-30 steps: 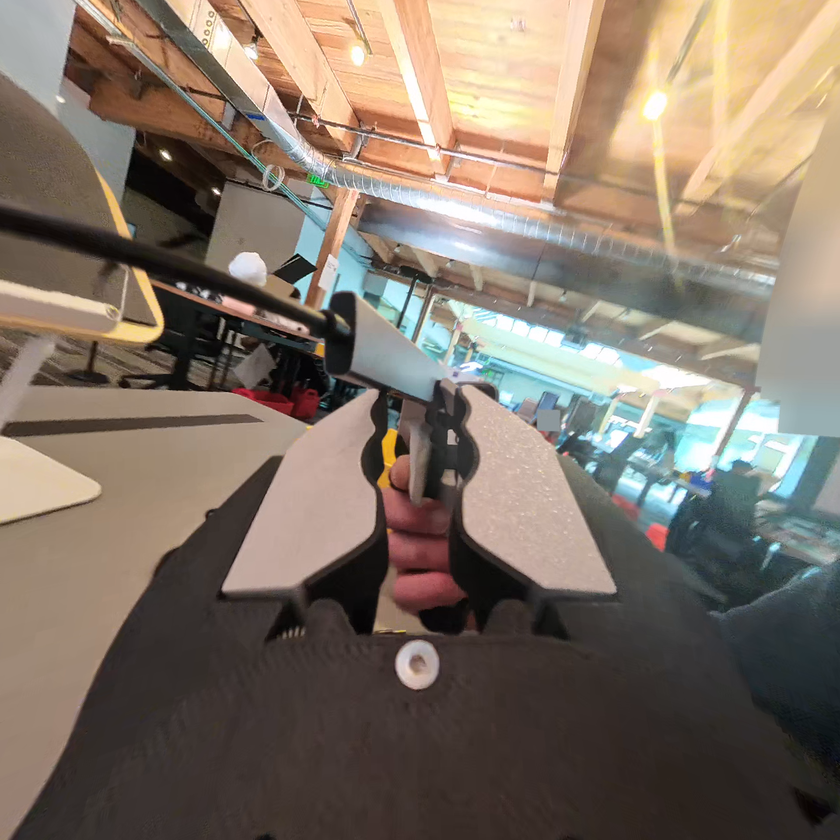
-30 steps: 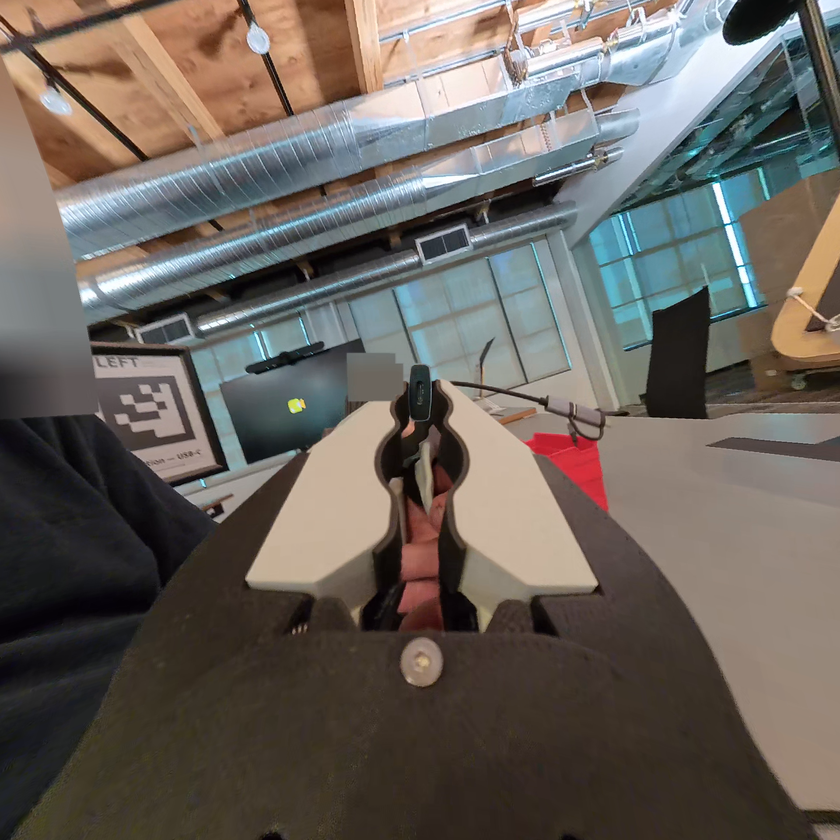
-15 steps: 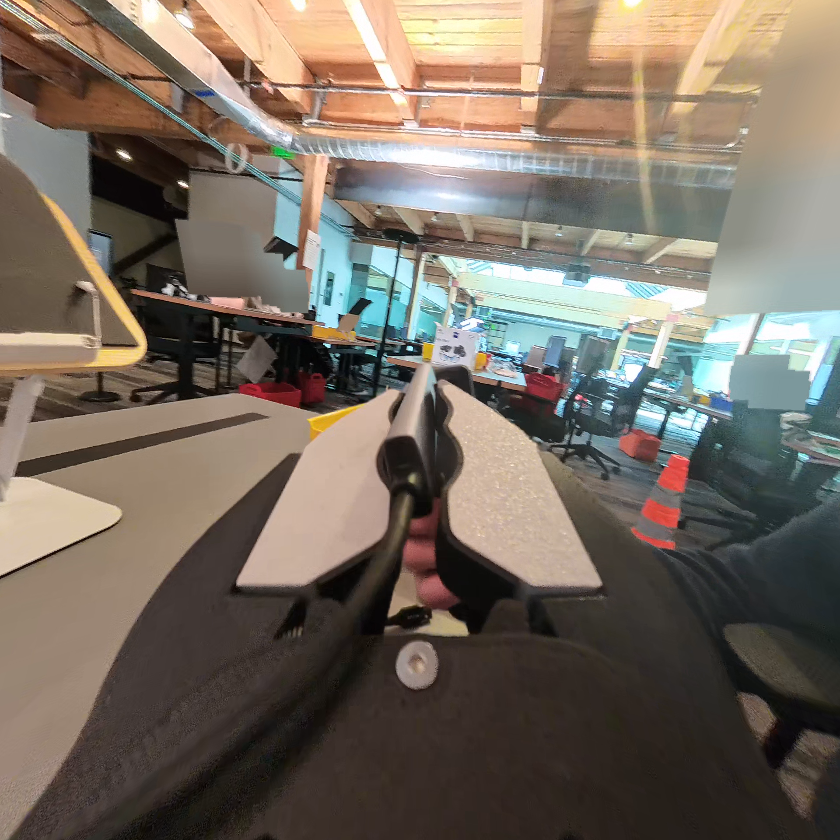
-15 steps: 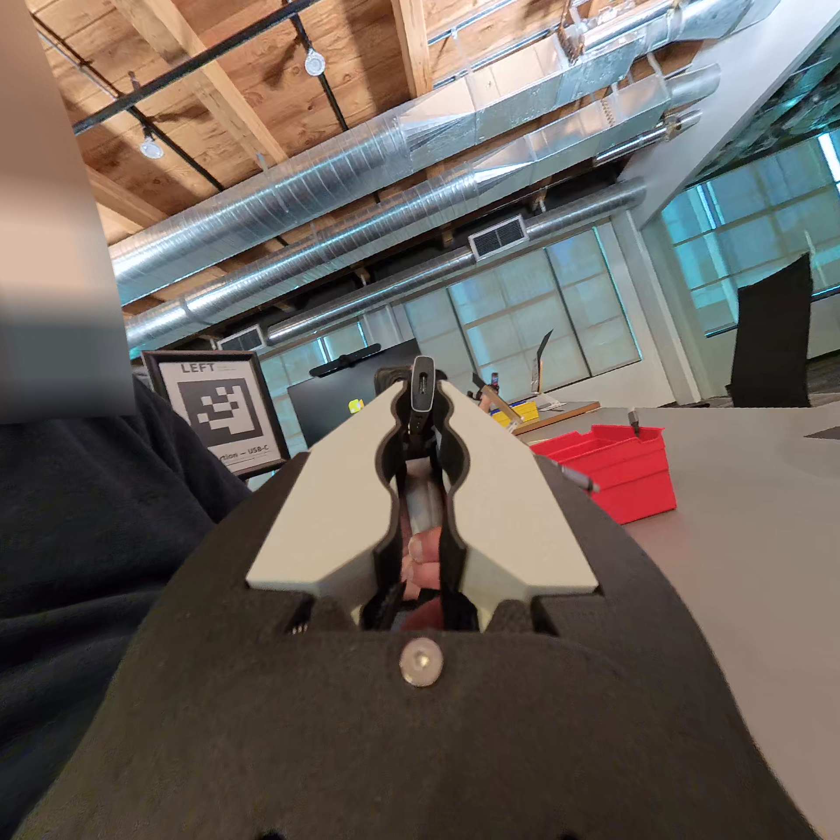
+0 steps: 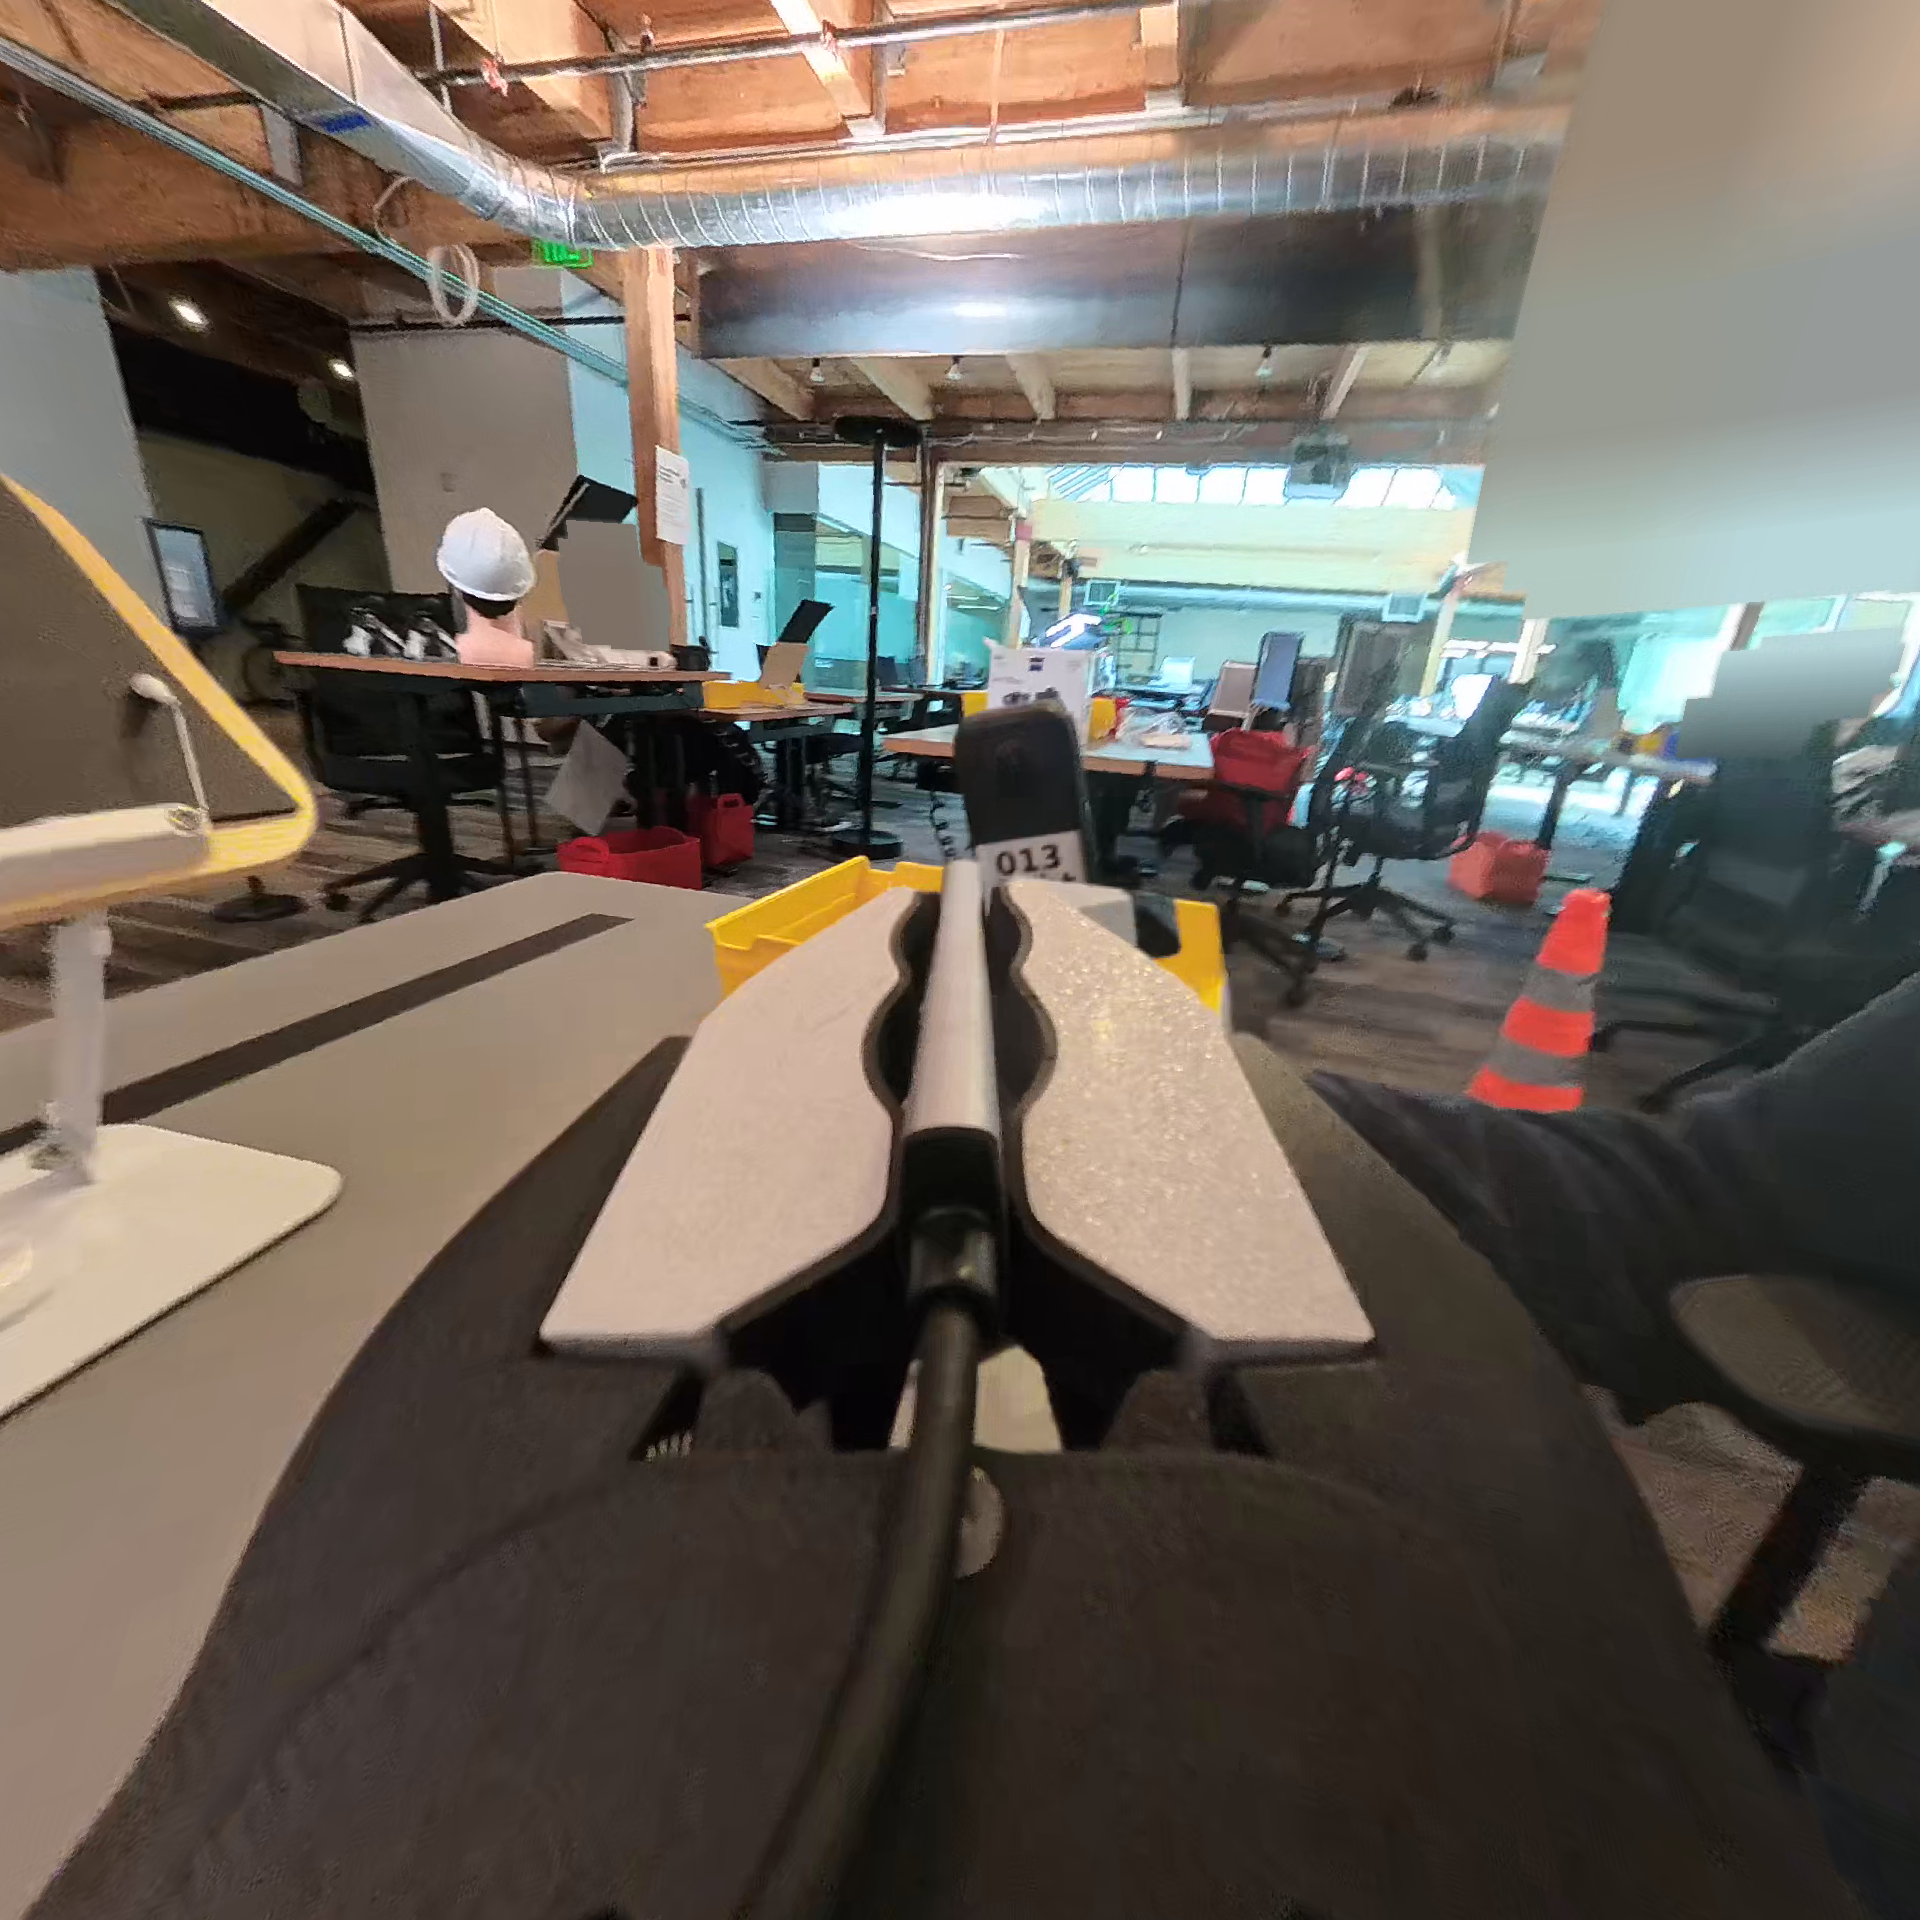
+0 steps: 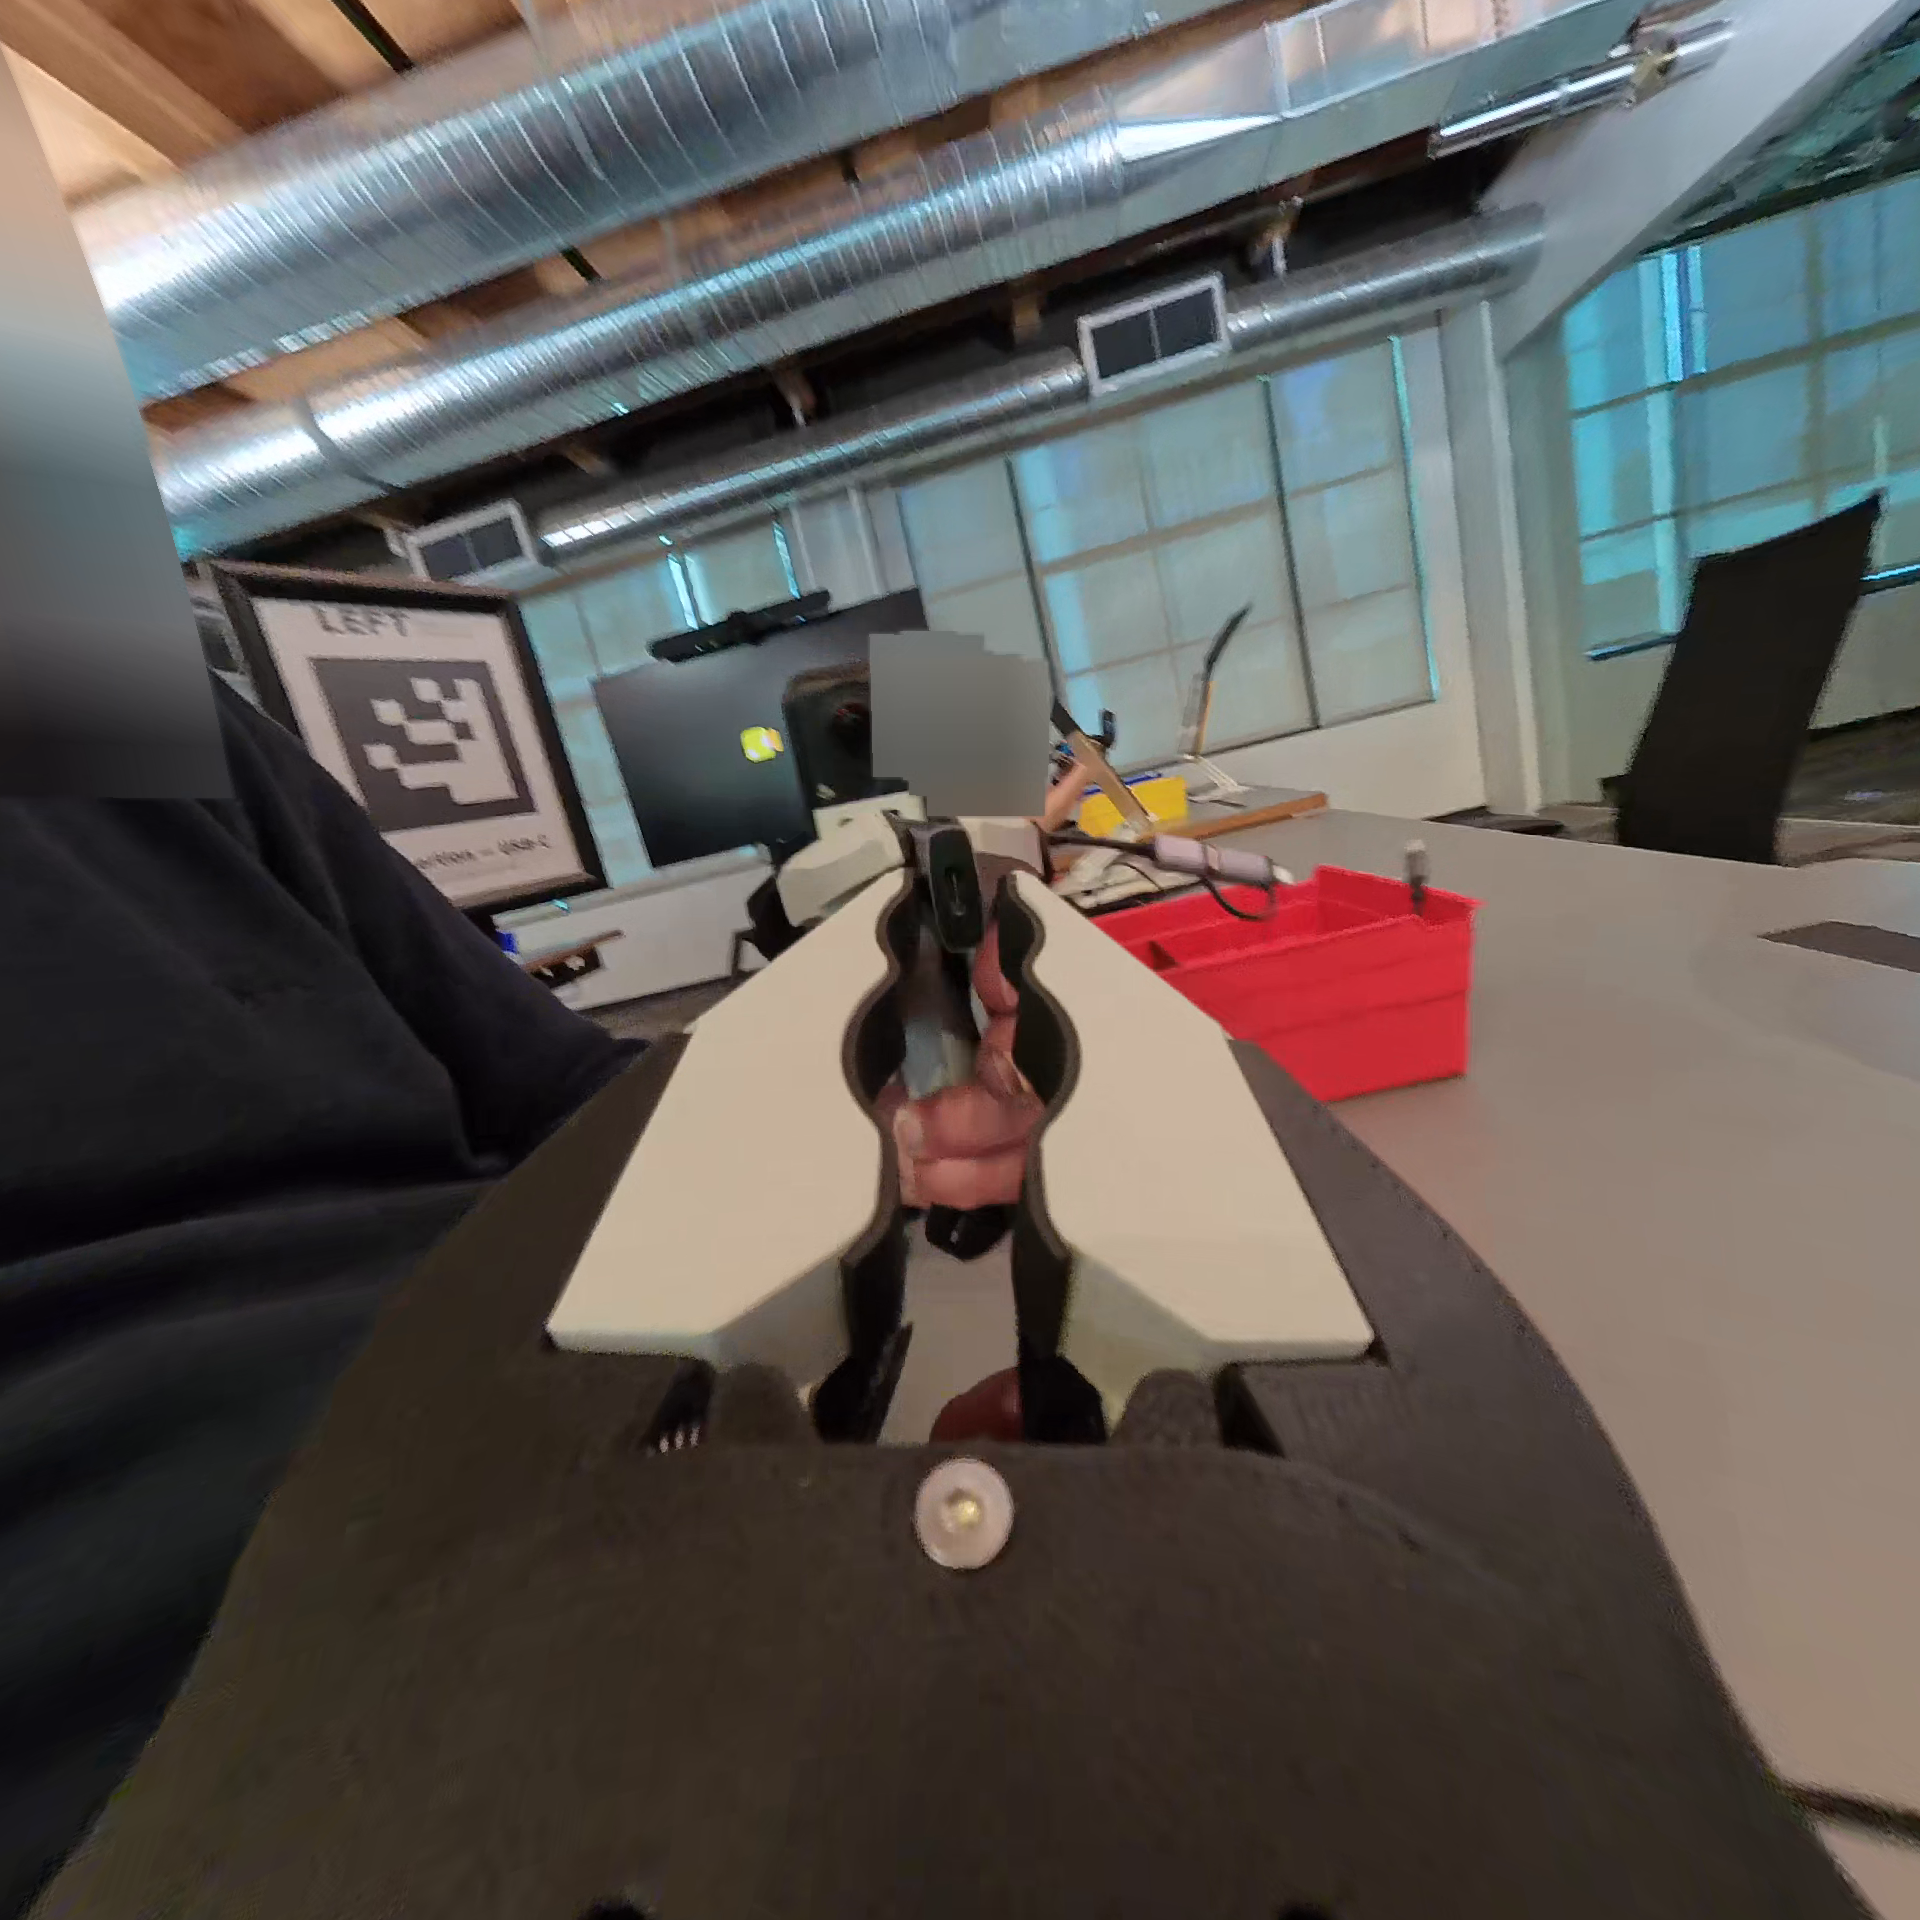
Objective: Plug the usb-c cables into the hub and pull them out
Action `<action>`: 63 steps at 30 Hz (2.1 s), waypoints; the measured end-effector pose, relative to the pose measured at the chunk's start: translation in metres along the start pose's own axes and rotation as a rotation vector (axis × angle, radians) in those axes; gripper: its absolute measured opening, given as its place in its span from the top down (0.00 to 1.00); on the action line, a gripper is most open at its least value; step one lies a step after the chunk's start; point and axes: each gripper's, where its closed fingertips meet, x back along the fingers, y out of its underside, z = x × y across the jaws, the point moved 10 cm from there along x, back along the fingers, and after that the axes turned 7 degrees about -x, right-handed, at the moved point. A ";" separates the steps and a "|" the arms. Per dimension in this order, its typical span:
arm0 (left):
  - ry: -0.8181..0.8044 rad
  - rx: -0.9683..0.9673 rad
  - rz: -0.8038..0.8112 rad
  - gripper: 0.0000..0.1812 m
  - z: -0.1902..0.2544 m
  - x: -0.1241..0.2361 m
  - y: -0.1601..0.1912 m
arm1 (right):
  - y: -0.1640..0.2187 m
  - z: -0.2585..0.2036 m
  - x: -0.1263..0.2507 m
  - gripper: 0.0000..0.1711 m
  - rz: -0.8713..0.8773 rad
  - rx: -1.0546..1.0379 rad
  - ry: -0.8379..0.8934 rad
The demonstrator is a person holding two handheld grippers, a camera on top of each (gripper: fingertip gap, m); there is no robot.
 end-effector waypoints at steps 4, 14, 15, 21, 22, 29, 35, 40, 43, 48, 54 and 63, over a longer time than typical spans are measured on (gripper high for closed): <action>0.005 -0.112 -0.003 0.94 0.000 0.009 -0.009 | -0.009 -0.009 0.005 0.92 -0.057 0.127 0.081; 0.086 -0.333 -0.083 0.94 0.018 0.010 -0.024 | -0.022 -0.043 -0.007 0.96 -0.254 0.504 0.083; 0.085 -0.347 -0.093 0.94 0.020 0.009 -0.025 | -0.024 -0.045 -0.007 0.96 -0.268 0.523 0.078; 0.084 -0.403 -0.110 0.94 0.028 0.003 -0.028 | -0.032 -0.056 -0.011 0.96 -0.351 0.604 0.058; 0.080 -0.415 -0.108 0.94 0.028 0.004 -0.028 | -0.032 -0.057 -0.011 0.96 -0.357 0.608 0.055; 0.031 -0.562 -0.139 0.94 0.033 0.007 -0.029 | -0.030 -0.059 -0.012 0.92 -0.347 0.620 0.109; -0.032 -0.738 -0.222 0.94 0.035 0.014 -0.032 | -0.039 -0.057 0.008 0.84 -0.406 0.650 0.273; -0.088 -0.798 -0.298 0.94 0.025 0.025 -0.026 | -0.024 -0.047 0.025 0.78 -0.730 0.758 0.456; -0.100 -0.812 -0.337 0.95 0.021 0.029 -0.016 | 0.000 -0.033 0.031 0.76 -0.955 0.794 0.492; -0.117 -0.798 -0.387 0.95 0.016 0.035 0.004 | 0.041 0.002 0.035 0.78 -1.073 0.658 0.527; -0.131 -0.757 -0.386 0.94 0.013 0.040 0.018 | 0.088 0.018 0.033 0.83 -1.136 0.761 0.712; -0.147 -0.749 -0.383 0.94 0.010 0.040 0.025 | 0.116 0.025 0.023 0.95 -1.072 0.978 0.911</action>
